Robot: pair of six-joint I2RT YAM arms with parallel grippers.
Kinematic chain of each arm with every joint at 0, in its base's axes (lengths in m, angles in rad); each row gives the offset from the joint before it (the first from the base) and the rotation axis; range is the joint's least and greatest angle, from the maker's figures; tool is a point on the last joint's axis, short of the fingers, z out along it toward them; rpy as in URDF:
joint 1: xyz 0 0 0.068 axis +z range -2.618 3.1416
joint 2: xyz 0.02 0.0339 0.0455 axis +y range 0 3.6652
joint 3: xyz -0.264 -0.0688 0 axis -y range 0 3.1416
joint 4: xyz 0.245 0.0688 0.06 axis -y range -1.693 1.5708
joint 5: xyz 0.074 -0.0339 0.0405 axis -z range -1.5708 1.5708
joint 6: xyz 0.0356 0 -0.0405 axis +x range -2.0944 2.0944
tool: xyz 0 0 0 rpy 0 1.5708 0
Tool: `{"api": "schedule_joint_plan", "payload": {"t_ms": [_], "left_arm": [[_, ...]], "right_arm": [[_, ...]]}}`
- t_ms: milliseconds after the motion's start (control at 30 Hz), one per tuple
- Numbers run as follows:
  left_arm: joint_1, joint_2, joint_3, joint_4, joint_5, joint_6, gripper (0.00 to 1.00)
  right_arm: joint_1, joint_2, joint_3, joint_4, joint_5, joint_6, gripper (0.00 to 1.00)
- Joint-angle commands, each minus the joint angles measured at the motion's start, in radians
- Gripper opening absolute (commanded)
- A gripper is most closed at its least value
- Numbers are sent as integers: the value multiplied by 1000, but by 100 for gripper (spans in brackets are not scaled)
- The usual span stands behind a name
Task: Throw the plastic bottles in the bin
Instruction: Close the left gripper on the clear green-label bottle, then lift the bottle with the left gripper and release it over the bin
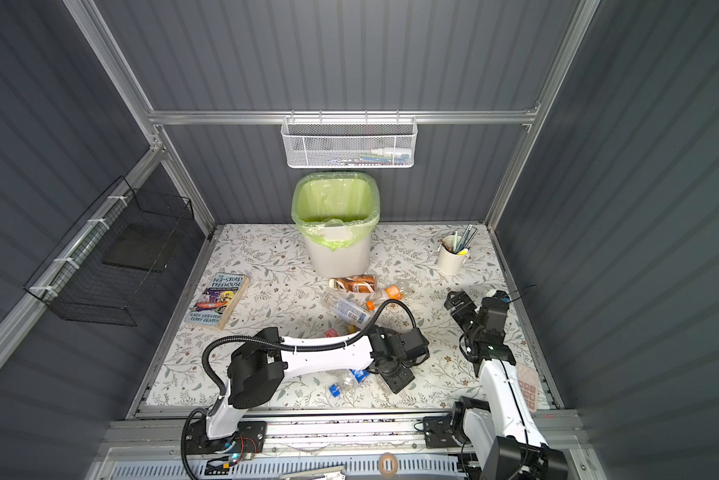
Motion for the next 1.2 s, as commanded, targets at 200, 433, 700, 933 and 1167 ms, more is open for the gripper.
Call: {"api": "schedule_joint_plan", "payload": {"t_ms": [200,433,700,933,1167], "left_arm": [[-6,-117,-46,94,-31,18,57],[-6,-334,-136,222,-211,76,57],[6,-615,-239,390,-586,292,61],[218,-703,-190,542,-562,510,62],[604,-364,289,301,-248,440,71]], "right_arm": [[-16,-16,-12,-8,-11,3,99],[-21,-65,-22,-18,-6,-28,99],[-21,-112,-39,19,-28,-22,99],[-18,-114,-30,71,-102,3,99],[5,-109,23,37,-183,-29,99]]}}
